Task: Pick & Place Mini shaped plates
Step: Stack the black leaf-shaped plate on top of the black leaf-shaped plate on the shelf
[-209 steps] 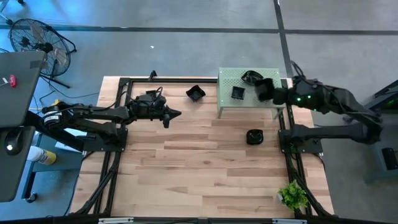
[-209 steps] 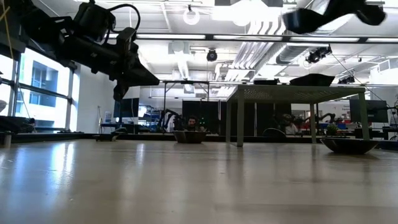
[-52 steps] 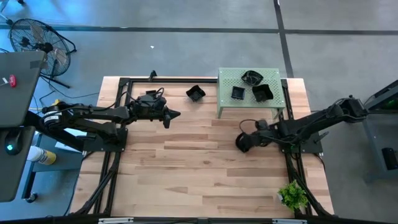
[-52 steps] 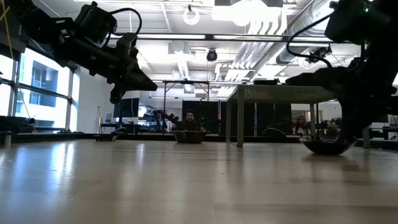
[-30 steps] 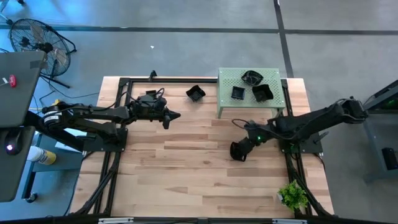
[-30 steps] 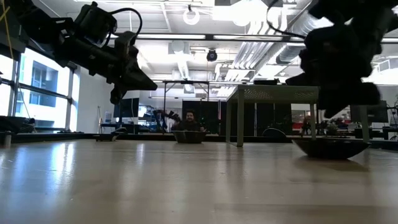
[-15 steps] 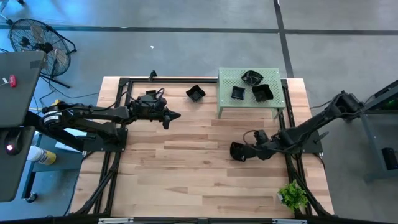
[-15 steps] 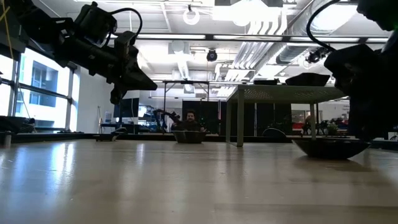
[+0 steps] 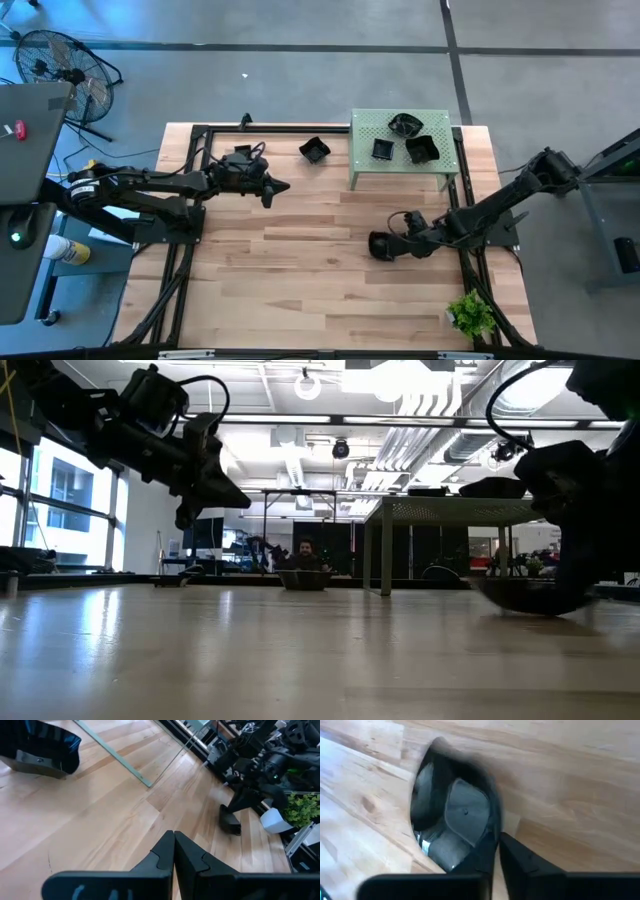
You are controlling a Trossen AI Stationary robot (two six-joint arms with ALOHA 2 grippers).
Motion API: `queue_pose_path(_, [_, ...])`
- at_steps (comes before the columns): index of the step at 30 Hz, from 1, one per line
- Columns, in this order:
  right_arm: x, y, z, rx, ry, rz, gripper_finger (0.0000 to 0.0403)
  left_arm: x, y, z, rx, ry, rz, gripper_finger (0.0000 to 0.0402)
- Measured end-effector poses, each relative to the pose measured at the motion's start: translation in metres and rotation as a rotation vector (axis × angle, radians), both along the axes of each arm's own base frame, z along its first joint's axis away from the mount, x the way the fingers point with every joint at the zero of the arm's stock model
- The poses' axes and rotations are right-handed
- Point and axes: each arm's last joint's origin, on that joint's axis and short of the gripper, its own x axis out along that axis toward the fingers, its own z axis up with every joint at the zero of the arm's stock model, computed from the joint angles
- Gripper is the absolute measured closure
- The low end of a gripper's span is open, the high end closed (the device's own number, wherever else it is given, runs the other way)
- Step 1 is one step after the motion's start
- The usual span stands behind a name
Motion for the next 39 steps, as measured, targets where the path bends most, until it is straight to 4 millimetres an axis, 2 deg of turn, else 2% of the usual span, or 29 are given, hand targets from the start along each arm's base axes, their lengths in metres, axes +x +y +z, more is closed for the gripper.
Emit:
queue_pose_path(2, [0.001, 0.0, 0.001, -0.003, -0.007, 0.01, 0.0398, 0.0, 0.0, 0.0, -0.002, 0.004, -0.001, 0.0401])
queue_pose_path(5, [0.002, -0.001, 0.005, 0.01, -0.031, 0.009, 0.0392, 0.0, 0.0, -0.001, -0.006, 0.005, -0.01, 0.0401])
queue_pose_path(9, [0.005, -0.006, 0.02, 0.015, -0.111, 0.025, 0.04, 0.0, -0.001, -0.001, -0.014, 0.002, -0.033, 0.0401])
queue_pose_path(13, [0.017, -0.019, 0.054, -0.018, -0.233, 0.076, 0.0398, 0.0, -0.002, -0.001, -0.022, -0.001, -0.059, 0.0401])
queue_pose_path(16, [0.027, -0.037, 0.092, -0.086, -0.295, 0.126, 0.04, 0.0, -0.002, 0.0, -0.022, -0.001, -0.062, 0.0401])
queue_pose_path(21, [0.033, -0.092, 0.171, -0.355, -0.314, 0.194, 0.0399, 0.0, -0.003, 0.0, -0.044, -0.006, -0.093, 0.0401])
queue_pose_path(25, [0.017, -0.143, 0.232, -0.596, -0.238, 0.239, 0.0401, 0.0, -0.003, 0.0, -0.015, -0.005, -0.116, 0.0401])
queue_pose_path(28, [0.001, -0.181, 0.263, -0.705, -0.096, 0.255, 0.0401, 0.0, -0.003, 0.0, 0.013, -0.003, -0.12, 0.0401])
queue_pose_path(31, [-0.007, -0.22, 0.28, -0.754, 0.01, 0.297, 0.0402, 0.0, -0.003, 0.0, 0.016, -0.005, -0.117, 0.0401])
queue_pose_path(33, [-0.008, -0.246, 0.282, -0.759, 0.073, 0.348, 0.0402, 0.0, -0.003, 0.0, 0.017, -0.007, -0.117, 0.0401])
queue_pose_path(39, [-0.008, -0.313, 0.265, -0.675, 0.257, 0.514, 0.0402, 0.0, -0.003, 0.0, 0.016, -0.007, -0.117, 0.0401])
